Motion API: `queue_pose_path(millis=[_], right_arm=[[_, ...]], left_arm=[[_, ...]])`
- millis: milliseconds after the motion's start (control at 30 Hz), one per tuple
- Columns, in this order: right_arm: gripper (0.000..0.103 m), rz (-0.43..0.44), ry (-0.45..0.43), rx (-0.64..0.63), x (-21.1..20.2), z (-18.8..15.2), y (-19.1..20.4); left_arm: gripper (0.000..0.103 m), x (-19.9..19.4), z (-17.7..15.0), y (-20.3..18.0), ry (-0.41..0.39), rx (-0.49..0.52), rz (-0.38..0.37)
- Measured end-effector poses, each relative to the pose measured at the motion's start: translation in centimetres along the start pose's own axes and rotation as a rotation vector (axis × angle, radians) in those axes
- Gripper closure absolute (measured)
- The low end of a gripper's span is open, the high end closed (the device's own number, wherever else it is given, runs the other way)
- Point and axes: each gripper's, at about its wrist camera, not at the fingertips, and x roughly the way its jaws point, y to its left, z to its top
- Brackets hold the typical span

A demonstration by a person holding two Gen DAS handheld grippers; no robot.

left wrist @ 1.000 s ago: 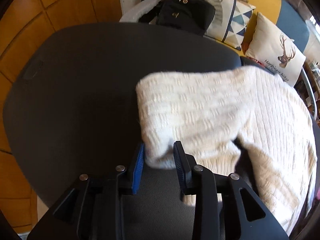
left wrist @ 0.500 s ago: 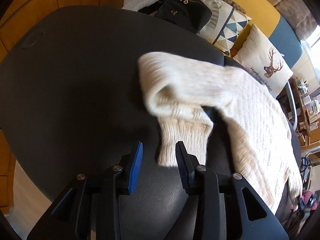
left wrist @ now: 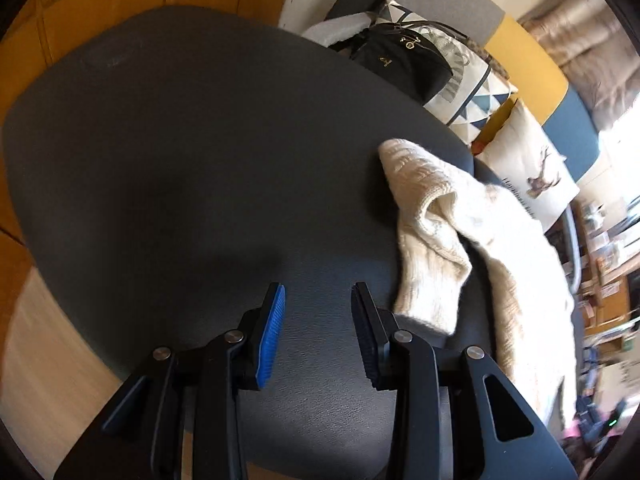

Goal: Fold clothes

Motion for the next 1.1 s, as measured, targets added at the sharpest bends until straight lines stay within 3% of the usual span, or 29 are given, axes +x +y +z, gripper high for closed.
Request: queue_pose_path(millis=[133, 300, 367, 467, 500, 533, 567, 633, 700, 833, 900, 967, 1100], right_arm=[[0.075, 0.144, -0.008, -0.05, 1.8, 1.1, 7.4], [0.075, 0.198, 0.022, -0.1, 3.5, 1.9, 11.2], [0.075, 0.218, 0.032, -0.099, 4.1, 2.1, 11.2], [0.075, 0.208, 0.034, -0.079, 3.5, 1.8, 10.6], [0.075, 0.205, 0.035, -0.063, 3.5, 1.7, 10.2], [0.075, 0.203, 0.036, -0.048, 3.5, 1.6, 9.9], [0.075, 0.201, 0.037, -0.032, 3.6, 1.6, 9.5], [0.075, 0.188, 0.042, -0.016, 3.7, 1.3, 9.0], [0.075, 0.173, 0.049, -0.003, 3.9, 0.9, 8.4], [0.075, 0.138, 0.067, 0.013, 4.1, -0.1, 7.1], [0.075, 0.123, 0.073, 0.03, 4.1, -0.4, 6.5], [0.075, 0.117, 0.083, 0.048, 4.3, -0.5, 6.0], [0.075, 0.127, 0.095, 0.078, 4.6, -0.3, 5.5]], left_arm=[[0.066, 2.5, -1.6, -4.3, -0.021, 0.114, 0.024], [0.065, 7.8, -2.2, -9.2, 0.016, 0.183, 0.098], [0.048, 8.7, -2.1, -10.2, -0.005, 0.199, 0.158], [0.038, 9.6, -2.3, -11.4, -0.04, 0.228, 0.24], [0.043, 9.5, -2.4, -11.6, -0.049, 0.247, 0.231], [0.083, 9.4, -2.5, -11.8, -0.057, 0.265, 0.223], [0.097, 9.1, -2.4, -11.9, -0.058, 0.27, 0.227], [0.098, 7.9, -1.8, -11.6, -0.085, 0.277, 0.273], [0.098, 5.3, -0.6, -10.9, -0.164, 0.302, 0.334], [0.098, -2.3, 4.1, -7.5, -0.344, 0.288, 0.522], [0.098, -5.1, 6.8, -4.8, -0.393, 0.252, 0.617], [0.091, -5.7, 9.6, -2.4, -0.353, 0.205, 0.6], [0.085, -1.9, 12.8, 1.4, -0.171, 0.073, 0.584]])
